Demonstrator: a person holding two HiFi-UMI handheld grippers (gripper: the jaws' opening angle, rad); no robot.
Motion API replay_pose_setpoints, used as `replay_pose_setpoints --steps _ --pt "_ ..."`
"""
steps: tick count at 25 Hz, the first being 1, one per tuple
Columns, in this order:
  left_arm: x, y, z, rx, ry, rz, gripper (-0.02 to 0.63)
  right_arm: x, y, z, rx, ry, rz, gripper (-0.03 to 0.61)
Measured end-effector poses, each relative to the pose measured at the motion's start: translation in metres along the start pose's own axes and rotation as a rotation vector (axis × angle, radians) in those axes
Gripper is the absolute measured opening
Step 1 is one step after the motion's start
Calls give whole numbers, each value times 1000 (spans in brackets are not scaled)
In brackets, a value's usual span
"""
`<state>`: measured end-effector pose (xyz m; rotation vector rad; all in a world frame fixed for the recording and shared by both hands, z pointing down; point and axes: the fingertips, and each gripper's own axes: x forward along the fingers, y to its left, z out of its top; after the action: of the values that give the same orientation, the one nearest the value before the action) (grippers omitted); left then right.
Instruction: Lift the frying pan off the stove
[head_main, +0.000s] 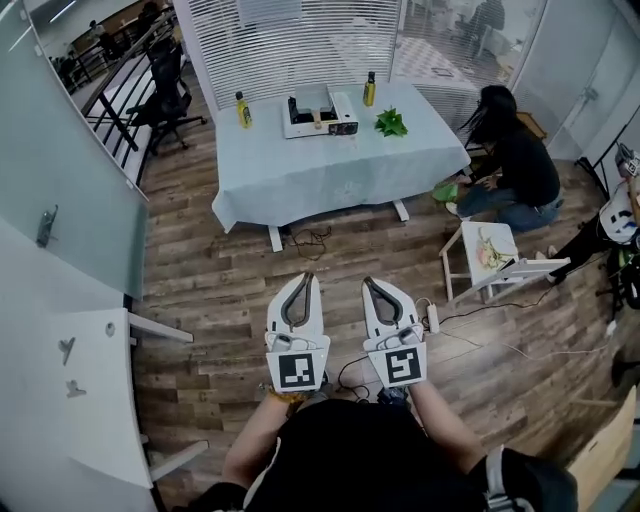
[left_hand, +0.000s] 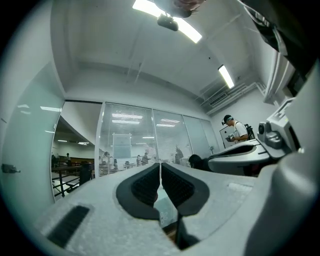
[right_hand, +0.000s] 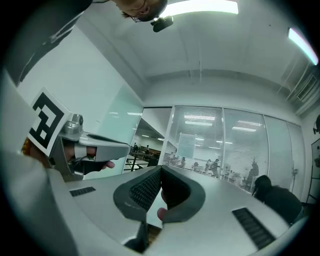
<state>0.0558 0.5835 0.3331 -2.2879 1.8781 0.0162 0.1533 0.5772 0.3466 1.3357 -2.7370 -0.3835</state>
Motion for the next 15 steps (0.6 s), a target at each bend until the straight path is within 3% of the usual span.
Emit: replay_pose_setpoints --steps 6,11,15 --pt "18 35 -9 15 3 -43 25 38 1 -2 -14 27 -46 -9" --pt "34 53 -21 -17 3 -36 25 58 -9 -13 -37 44 -63 -9" --pt "53 58 -38 10 49 -27 25 77 -22 -27 1 45 -57 -9"
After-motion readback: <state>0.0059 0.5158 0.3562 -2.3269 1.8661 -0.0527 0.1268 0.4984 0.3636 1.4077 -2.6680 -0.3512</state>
